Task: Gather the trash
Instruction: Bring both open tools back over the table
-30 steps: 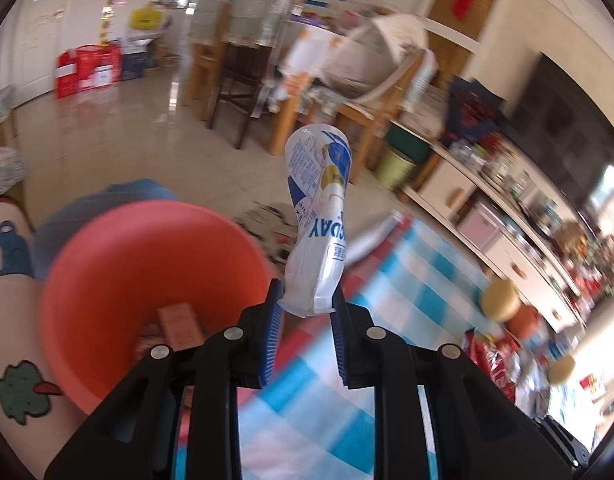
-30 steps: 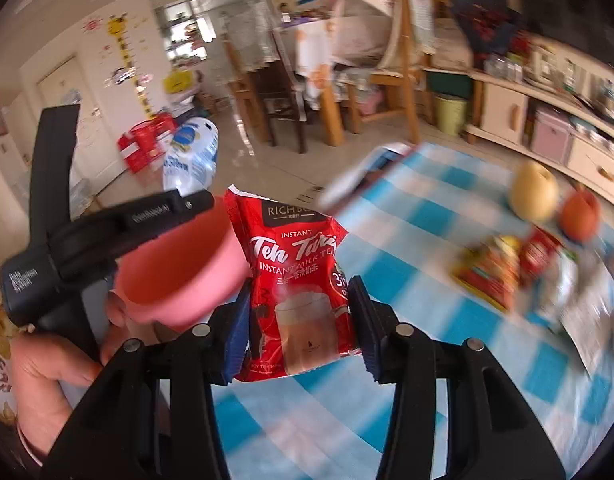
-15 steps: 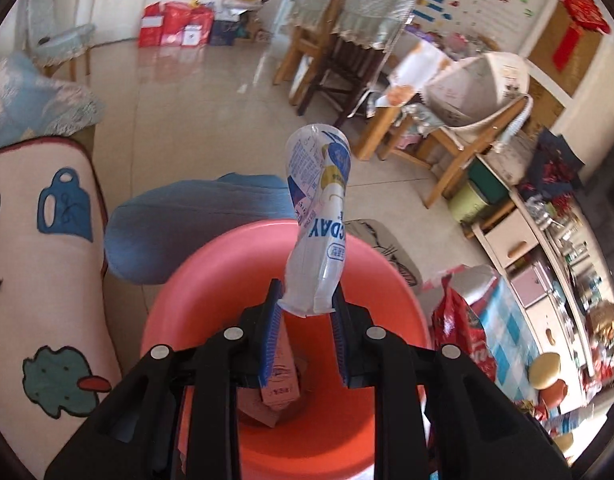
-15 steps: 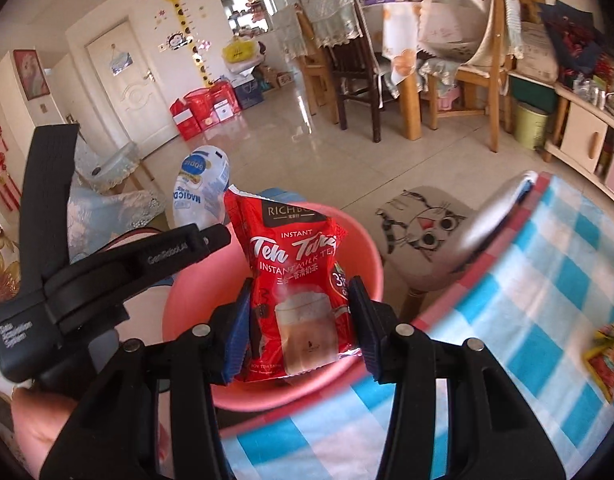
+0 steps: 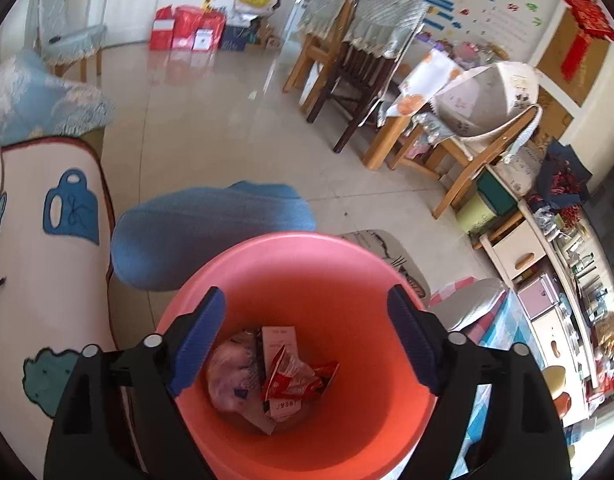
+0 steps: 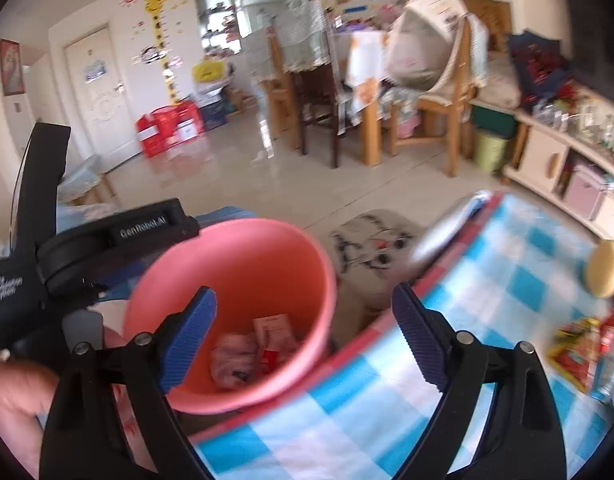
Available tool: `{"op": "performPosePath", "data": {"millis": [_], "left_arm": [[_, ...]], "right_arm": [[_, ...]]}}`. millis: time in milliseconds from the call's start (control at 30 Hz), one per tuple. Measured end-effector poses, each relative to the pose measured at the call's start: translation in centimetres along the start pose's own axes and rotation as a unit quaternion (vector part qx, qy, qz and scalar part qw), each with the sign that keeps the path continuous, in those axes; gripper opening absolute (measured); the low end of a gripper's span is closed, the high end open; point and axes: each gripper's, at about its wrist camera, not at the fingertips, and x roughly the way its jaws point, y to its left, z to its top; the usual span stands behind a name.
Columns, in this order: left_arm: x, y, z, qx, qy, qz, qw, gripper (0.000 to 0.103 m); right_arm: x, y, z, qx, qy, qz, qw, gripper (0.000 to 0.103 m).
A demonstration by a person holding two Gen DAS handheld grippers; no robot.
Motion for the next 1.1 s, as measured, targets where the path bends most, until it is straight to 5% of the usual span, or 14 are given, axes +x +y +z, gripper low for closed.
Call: {"op": "performPosePath", "data": {"millis": [200, 433, 600, 1100], "left_arm": [[-2.1, -2.8, -1.1, 0.028, -0.058, -0.051, 0.9966, 0.089], [-5.4, -6.6, -2.4, 0.090, -0.141, -0.089, 0.9819, 0.095], [-6.4, -8.2, -3.4, 0.093, -0.141, -0.137, 0.9760, 0.095], [-8.9, -13.1, -6.6, 0.158, -0.162, -0.183, 0.9567, 0.095]], "right_arm": [[-3.7, -3.1, -2.1, 0.032, -0.018, -0.028, 0.999, 0.093], [-6.4, -5.9, -4.2, 0.056, -0.022, -0.055, 0.997, 0.095], [-8.5, -6.9, -5.6, 0.063, -0.025, -0.075, 0.995, 0.095], [-11.9, -11.2, -8.8, 0.084, -0.021, -0.109, 0.990, 0.096]]}}
